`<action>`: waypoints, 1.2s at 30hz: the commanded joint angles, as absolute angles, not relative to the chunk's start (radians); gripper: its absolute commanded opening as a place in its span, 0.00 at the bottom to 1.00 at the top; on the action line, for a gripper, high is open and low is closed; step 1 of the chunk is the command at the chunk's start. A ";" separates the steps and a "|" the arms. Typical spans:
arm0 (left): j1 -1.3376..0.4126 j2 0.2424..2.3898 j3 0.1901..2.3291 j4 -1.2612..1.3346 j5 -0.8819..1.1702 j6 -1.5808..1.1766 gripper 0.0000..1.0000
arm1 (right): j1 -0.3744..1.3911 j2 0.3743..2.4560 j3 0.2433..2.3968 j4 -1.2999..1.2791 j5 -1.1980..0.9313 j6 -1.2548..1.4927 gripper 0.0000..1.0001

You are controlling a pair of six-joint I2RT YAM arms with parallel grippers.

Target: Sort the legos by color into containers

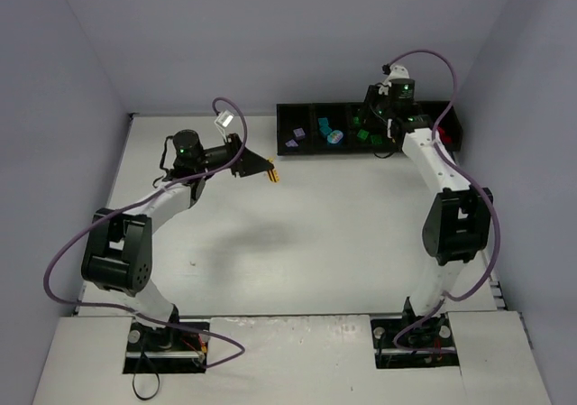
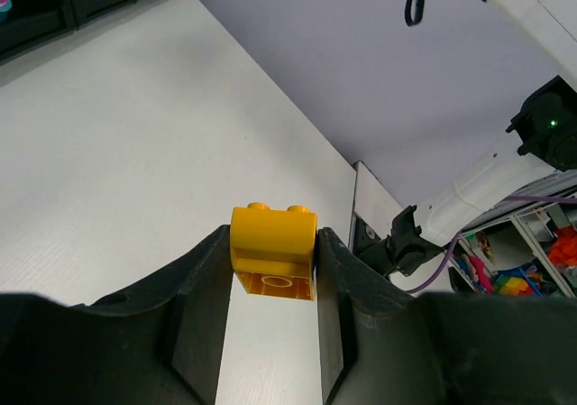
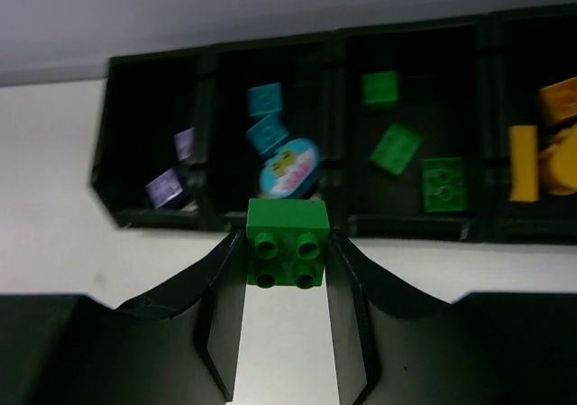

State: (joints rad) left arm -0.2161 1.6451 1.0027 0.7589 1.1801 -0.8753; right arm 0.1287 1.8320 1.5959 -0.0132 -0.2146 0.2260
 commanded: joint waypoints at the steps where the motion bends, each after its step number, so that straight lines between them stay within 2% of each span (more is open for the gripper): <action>1: -0.219 1.545 1.032 0.591 1.144 -0.710 0.00 | 0.121 1.910 1.695 0.005 0.031 0.150 0.06; 9: -0.233 1.477 1.003 0.496 1.075 -0.657 0.00 | 0.118 2.088 1.819 -0.025 0.103 0.120 0.14; 13: -0.248 1.454 0.994 0.462 1.054 -0.640 0.00 | 0.117 2.143 1.876 -0.025 0.095 0.104 0.42; 15: -0.253 1.444 0.992 0.454 1.040 -0.637 0.00 | 0.115 2.158 1.904 -0.026 0.072 0.094 0.51; 16: -0.255 1.442 0.992 0.443 1.025 -0.634 0.00 | 0.117 2.154 1.910 -0.025 0.034 0.092 0.59; 19: -0.258 1.451 1.022 0.385 0.979 -0.624 0.00 | 0.117 2.114 1.908 -0.025 -0.088 0.097 0.71; 21: -0.259 1.457 1.041 0.382 0.968 -0.629 0.00 | 0.118 2.080 1.872 -0.025 -0.150 0.103 0.72; 22: -0.259 1.460 1.046 0.383 0.942 -0.644 0.00 | 0.118 2.038 1.853 -0.025 -0.246 0.110 0.70; 26: -0.259 1.492 1.087 0.396 0.875 -0.713 0.00 | 0.147 1.898 1.648 0.065 -0.515 0.155 0.53; 27: -0.261 1.509 1.095 0.405 0.862 -0.756 0.00 | 0.179 1.835 1.608 0.086 -0.552 0.155 0.52; 31: -0.261 1.557 1.117 0.475 0.824 -0.888 0.00 | 0.282 1.721 1.488 0.123 -0.656 0.092 0.56; 36: -0.261 1.588 1.143 0.486 0.784 -0.997 0.00 | 0.367 1.629 1.405 0.153 -0.689 0.084 0.60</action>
